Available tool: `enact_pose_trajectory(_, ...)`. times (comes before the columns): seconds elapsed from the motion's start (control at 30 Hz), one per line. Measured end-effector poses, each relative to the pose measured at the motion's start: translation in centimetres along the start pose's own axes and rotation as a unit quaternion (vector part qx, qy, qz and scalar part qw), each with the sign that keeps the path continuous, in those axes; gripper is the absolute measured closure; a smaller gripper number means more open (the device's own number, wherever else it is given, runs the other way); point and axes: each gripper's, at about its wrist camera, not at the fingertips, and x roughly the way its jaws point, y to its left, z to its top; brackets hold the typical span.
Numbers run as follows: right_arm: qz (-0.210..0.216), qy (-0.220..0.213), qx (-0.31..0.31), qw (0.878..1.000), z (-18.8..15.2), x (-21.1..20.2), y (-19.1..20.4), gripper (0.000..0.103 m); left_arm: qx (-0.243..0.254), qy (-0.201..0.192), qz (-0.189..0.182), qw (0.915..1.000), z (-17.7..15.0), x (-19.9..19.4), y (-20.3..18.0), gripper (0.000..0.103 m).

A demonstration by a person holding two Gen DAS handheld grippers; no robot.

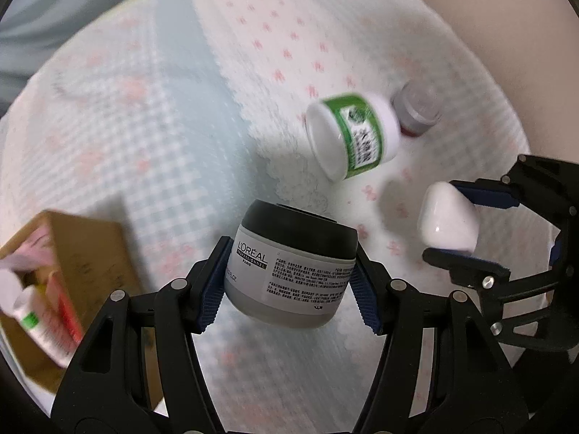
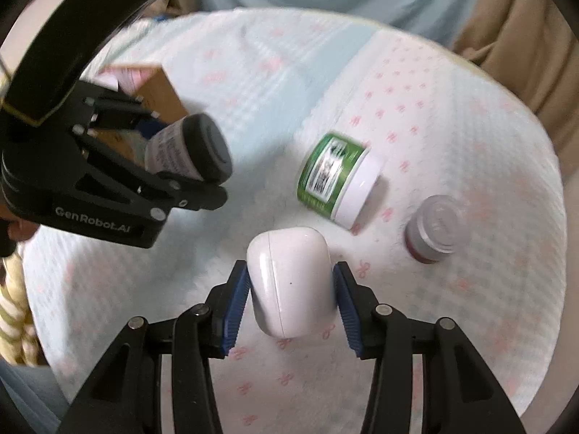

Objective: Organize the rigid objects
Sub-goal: 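Carry the L'Oreal jar and earbud case over the cardboard box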

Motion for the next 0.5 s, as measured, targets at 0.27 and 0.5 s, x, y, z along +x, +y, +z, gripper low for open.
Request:
enact_pose_trajectory(0.27, -0.009, -0.071, 0.058, 0.996, 2.9, -9.6, 4.2, 0.060, -0.061, -0.070, 0.006, 0.9957, -2.8, -11.7, 0.2, 0.045)
enact_pose_trajectory(0.5, 0.011, -0.115, 0.064, 0.991, 6.7, -16.1, 9.8, 0.060, -0.117, -0.116, 0.022, 0.9861, -7.2, -21.3, 2.4, 0.045)
